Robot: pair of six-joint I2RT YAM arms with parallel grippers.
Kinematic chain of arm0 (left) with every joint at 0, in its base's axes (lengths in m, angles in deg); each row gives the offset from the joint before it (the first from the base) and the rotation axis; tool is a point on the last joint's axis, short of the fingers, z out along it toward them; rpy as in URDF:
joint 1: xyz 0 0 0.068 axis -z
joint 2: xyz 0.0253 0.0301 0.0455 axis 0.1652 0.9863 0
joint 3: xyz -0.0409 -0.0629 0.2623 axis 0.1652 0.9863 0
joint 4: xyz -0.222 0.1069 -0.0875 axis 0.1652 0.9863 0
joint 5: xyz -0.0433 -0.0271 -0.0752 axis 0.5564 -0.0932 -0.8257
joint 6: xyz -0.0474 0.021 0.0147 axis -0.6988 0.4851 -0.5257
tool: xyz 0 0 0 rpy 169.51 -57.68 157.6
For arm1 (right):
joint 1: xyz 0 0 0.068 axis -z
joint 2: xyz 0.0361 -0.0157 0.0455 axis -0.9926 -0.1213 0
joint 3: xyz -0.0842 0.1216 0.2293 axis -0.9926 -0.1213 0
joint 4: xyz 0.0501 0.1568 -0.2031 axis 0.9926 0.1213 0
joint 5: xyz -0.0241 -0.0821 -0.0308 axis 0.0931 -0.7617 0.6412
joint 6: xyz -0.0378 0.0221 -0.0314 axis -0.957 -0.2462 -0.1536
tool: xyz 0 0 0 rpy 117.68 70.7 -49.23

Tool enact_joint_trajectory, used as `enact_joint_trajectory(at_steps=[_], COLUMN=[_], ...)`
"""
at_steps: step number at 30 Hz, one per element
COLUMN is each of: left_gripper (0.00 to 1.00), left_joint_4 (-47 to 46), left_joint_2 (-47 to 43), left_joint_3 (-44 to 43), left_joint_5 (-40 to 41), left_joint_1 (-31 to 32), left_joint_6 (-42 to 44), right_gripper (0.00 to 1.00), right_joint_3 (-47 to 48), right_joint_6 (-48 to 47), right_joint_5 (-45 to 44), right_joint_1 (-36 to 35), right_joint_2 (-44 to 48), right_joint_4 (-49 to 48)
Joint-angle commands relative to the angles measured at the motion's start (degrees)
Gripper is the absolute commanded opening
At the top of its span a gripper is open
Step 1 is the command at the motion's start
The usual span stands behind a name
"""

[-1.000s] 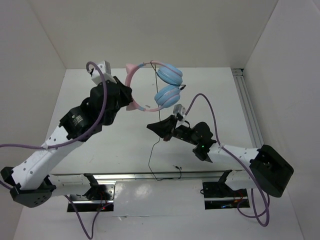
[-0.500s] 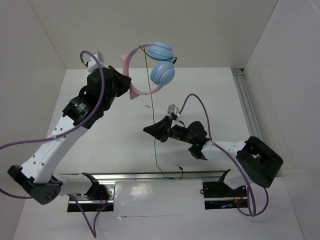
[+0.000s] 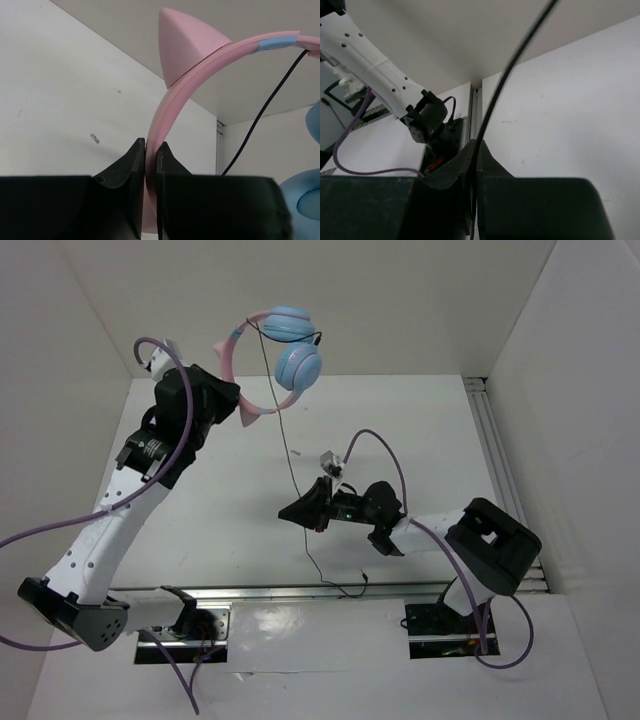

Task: Wrap the headphones

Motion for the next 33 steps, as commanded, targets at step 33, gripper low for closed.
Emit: enact_joint_trajectory(at_steps=[33], left_gripper=[0.0], left_joint_4=[-5.9], left_joint_2=[3.9], left_joint_3=[-1.3], left_joint_5=[0.9], left_joint_1=[-18.4], left_joint_6=[6.9], right_gripper=[0.14], right_joint_3=[-1.2], right_joint_6=[-6.5], right_joint_5=[-1.6], right_joint_1=[-12.1], right_joint_2=[14.9], right_joint_4=[2.5])
